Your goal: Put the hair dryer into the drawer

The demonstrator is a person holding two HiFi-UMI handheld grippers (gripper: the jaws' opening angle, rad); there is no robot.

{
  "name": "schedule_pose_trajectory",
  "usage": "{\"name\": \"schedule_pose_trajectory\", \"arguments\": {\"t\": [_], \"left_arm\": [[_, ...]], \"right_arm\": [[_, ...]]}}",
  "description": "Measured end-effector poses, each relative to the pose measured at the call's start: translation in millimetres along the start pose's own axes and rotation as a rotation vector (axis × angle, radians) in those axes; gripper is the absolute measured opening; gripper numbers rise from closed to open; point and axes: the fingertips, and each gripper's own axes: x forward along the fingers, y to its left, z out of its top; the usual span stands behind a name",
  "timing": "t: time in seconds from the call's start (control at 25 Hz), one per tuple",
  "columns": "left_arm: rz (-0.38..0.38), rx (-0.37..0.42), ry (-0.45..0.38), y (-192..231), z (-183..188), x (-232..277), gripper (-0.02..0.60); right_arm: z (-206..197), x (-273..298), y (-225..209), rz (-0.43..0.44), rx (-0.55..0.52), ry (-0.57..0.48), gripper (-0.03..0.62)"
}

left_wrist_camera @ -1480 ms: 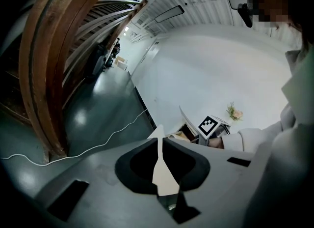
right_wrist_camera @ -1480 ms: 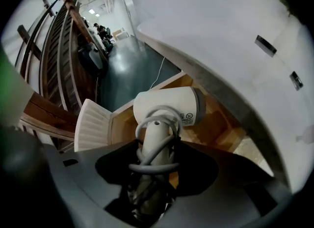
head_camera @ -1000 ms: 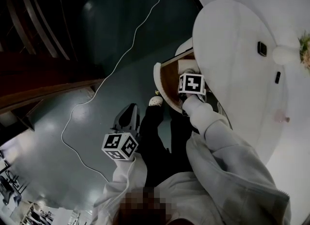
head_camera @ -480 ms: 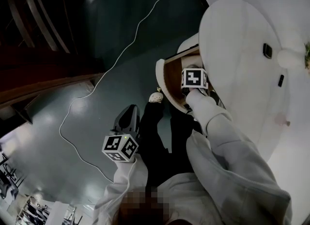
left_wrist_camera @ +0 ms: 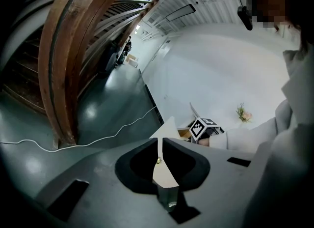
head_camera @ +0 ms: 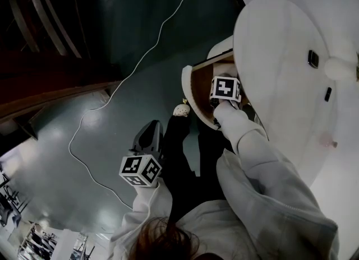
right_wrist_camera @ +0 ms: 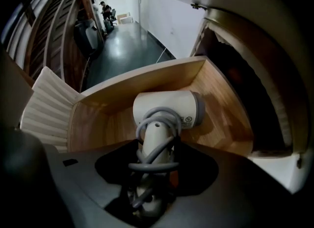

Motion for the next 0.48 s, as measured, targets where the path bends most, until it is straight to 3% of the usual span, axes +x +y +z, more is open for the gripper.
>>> {"name": "schedule_pose_trajectory", "arguments": {"t": [0.28,0.48], "left_arm": [[0.010,-0.005,0.014,-1,-7,1,0.037],[0.016,-0.014,0.030,-2,-14,5,0.037]], "right_arm": [[-4,17,-11,-0.015,0.091,-0.033,0.275],[0,23,-13,-0.034,0.063,-0.054,0.276]]}}
